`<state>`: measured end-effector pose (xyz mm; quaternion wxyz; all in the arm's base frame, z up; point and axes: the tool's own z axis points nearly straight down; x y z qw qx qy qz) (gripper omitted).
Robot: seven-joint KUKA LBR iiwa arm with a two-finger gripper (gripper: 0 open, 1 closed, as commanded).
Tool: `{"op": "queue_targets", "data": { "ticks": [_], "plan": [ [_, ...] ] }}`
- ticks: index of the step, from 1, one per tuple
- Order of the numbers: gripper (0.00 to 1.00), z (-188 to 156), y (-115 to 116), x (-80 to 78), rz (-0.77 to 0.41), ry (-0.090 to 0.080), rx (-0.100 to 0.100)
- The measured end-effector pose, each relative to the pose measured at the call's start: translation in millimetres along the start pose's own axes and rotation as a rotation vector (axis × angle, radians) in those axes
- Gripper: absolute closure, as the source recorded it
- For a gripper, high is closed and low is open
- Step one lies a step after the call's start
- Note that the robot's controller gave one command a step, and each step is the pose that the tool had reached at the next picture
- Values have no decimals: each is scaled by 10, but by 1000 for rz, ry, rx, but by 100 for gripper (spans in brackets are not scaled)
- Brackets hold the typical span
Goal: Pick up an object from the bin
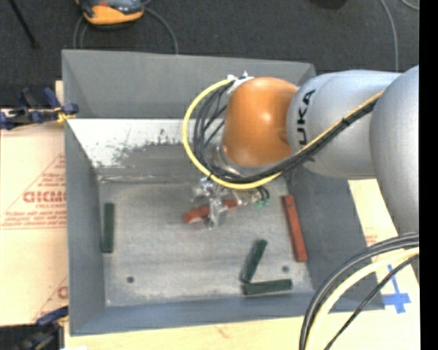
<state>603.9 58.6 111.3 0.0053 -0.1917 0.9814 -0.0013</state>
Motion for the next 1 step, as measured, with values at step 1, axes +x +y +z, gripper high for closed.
{"op": "queue_targets", "data": {
  "ticks": [1],
  "plan": [
    [100, -1366, -176, 297, -128, 3, -3]
  ]
}}
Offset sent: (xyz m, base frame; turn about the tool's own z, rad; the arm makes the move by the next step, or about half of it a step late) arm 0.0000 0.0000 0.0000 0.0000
